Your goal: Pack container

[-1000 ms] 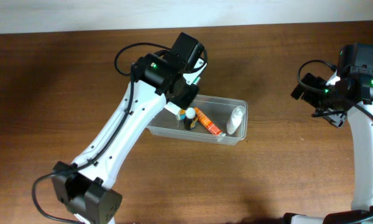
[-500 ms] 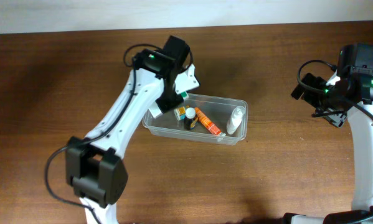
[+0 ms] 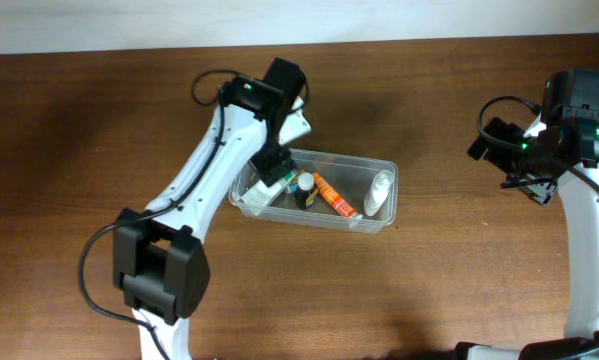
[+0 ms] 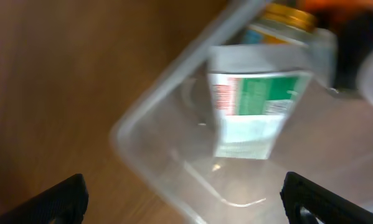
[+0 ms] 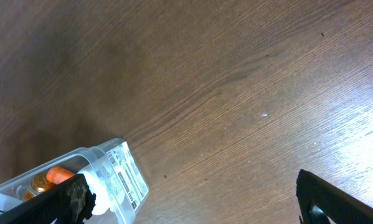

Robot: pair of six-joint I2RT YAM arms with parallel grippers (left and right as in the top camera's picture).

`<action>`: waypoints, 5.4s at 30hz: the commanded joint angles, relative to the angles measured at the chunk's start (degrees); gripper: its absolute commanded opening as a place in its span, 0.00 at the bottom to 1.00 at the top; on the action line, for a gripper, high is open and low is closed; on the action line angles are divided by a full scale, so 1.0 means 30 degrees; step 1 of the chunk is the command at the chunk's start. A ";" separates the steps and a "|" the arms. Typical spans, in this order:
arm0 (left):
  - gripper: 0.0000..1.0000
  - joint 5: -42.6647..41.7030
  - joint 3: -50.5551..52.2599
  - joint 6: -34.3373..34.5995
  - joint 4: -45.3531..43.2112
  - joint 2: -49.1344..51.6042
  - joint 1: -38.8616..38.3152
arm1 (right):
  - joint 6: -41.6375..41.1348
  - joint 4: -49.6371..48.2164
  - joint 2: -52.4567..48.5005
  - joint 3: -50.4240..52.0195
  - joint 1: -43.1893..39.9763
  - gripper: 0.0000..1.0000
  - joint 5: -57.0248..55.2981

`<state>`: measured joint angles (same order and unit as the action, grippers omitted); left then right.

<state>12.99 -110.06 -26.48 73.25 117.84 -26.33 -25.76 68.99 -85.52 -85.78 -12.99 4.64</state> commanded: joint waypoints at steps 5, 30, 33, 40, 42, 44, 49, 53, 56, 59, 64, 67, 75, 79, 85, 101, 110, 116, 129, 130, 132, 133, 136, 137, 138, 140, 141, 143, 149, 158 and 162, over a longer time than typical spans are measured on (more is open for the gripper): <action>1.00 0.2674 -0.1872 0.8459 0.1049 -0.3745 0.2477 | -0.0160 0.0007 0.0386 -0.0248 -0.0066 0.98 0.0102; 1.00 0.2098 -0.1894 1.3384 0.3468 -1.5322 1.0156 | -0.0160 0.0007 0.0386 -0.0248 -0.0073 0.98 0.0102; 1.00 0.2098 -0.1894 1.3384 0.3483 -1.5460 1.0156 | -0.0160 0.0007 0.0386 -0.0248 -0.0073 0.98 0.0102; 1.00 0.2098 -0.1894 1.3384 0.3483 -1.5453 1.0156 | -0.0160 0.0015 0.0386 -0.0248 -0.0073 0.99 0.0102; 1.00 0.2098 -0.1894 1.3384 0.3483 -1.5453 1.0156 | -0.0160 0.0007 0.0386 -0.0248 -0.0073 0.98 0.0102; 1.00 0.2098 -0.1894 1.3384 0.3483 -1.5453 1.0156 | -0.0153 0.0015 0.0386 -0.0248 -0.0073 0.99 0.0095; 1.00 0.2098 -0.1894 1.3384 0.3483 -1.5453 1.0156 | 0.0692 0.0816 0.0393 -0.0211 -0.0073 0.98 -0.0794; 1.00 0.2098 -0.1894 1.3384 0.3483 -1.5453 1.0156 | 0.3963 -0.0568 0.2047 -0.0211 0.0590 0.99 -0.0765; 1.00 0.2098 -0.1894 1.3384 0.3483 -1.5453 1.0156 | 0.8021 -0.2667 0.4116 0.0022 0.2091 0.98 -0.0772; 1.00 0.2098 -0.1894 1.3384 0.3483 -1.5453 1.0156 | 1.1577 -0.3840 0.6280 0.0831 0.3606 0.98 -0.0780; 1.00 0.2098 -0.1894 1.3384 0.3475 -1.5453 1.0156 | 1.3391 -0.4510 1.0149 0.3876 0.4313 0.98 -0.0743; 1.00 0.2098 -0.1894 1.3384 0.3483 -1.5453 1.0156 | 1.3216 -0.5799 1.2903 0.6943 0.4313 0.98 -0.0568; 1.00 0.2098 -0.1894 1.3384 0.3475 -1.5453 1.0156 | 1.3209 -0.8087 2.0072 1.5358 0.4313 0.98 -0.0539; 1.00 0.2098 -0.1894 1.3384 0.3483 -1.5453 1.0156 | 1.2320 -0.9056 2.3161 1.8753 0.4313 0.98 -0.0561; 1.00 0.2098 -0.1894 1.3384 0.3483 -1.5453 1.0156 | 1.1293 -0.9741 2.6884 2.1952 0.4313 0.98 -0.0546; 1.00 0.2098 -0.1894 1.3384 0.3483 -1.5453 1.0156 | 1.1045 -1.0076 2.8443 2.5529 0.4320 0.98 0.0736; 1.00 0.2098 -0.1894 1.3384 0.3483 -1.5453 1.0156 | 1.1052 -1.0083 2.8385 2.5500 0.4313 0.98 0.1239; 1.00 0.2098 -0.1894 1.3384 0.3483 -1.5453 1.0156 | 1.1052 -1.0083 2.8385 2.5500 0.4313 0.98 0.1239; 1.00 0.2025 -0.1829 1.3384 0.4444 -1.5467 0.9785 | 1.1052 -1.0083 2.8385 2.5500 0.4313 0.98 0.1239; 1.00 0.2025 -0.1829 1.3384 0.4495 -1.5467 0.9792 | 1.1052 -1.0083 2.8385 2.5500 0.4313 0.99 0.1239; 1.00 0.2025 -0.1829 1.3384 0.4546 -1.5431 0.9792 | 1.1052 -1.0083 2.8385 2.5500 0.4313 0.99 0.1239; 1.00 0.2055 -0.1829 1.3376 0.4583 -1.5431 0.9792 | 1.1052 -1.0083 2.8385 2.5500 0.4313 0.99 0.1239; 1.00 0.2339 -0.1705 1.3376 0.4860 -1.5620 0.9843 | 1.1052 -1.0083 2.8385 2.5500 0.4313 0.99 0.1239; 1.00 0.2295 -0.1443 1.3376 0.4401 -1.5788 0.9872 | 1.1052 -1.0083 2.8385 2.5500 0.4313 0.98 0.1239; 1.00 0.2244 -0.0998 1.3376 0.3789 -1.6050 0.9865 | 1.1052 -1.0083 2.8385 2.5500 0.4313 0.98 0.1239; 1.00 0.2215 0.0590 1.3369 0.2222 -1.6844 0.9865 | 1.1060 -1.0083 2.8385 2.5500 0.4313 0.98 0.1239; 1.00 0.1989 0.1792 1.3274 0.1246 -1.7391 0.9865 | 1.1052 -1.0083 2.8385 2.5500 0.4313 0.98 0.1239; 1.00 0.1333 0.4444 1.3223 -0.0685 -1.8484 0.9865 | 1.1052 -1.0083 2.8385 2.5500 0.4313 0.98 0.1239; 1.00 -0.0627 1.6699 1.3238 -0.9799 -2.3824 0.9865 | 1.1052 -1.0083 2.8385 2.5500 0.4313 0.99 0.1239; 1.00 -0.2565 2.6352 1.3245 -1.2786 -3.0891 0.9857 | 1.1052 -1.0083 2.8385 2.5500 0.4313 0.98 0.1239; 1.00 -0.2987 2.9106 1.3245 -1.2779 -3.4031 0.9595 | 1.1052 -1.0083 2.8385 2.5500 0.4313 0.98 0.1239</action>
<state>6.92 -27.81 13.13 35.29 21.65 3.27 7.66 38.70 -0.84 -9.58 -0.27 7.51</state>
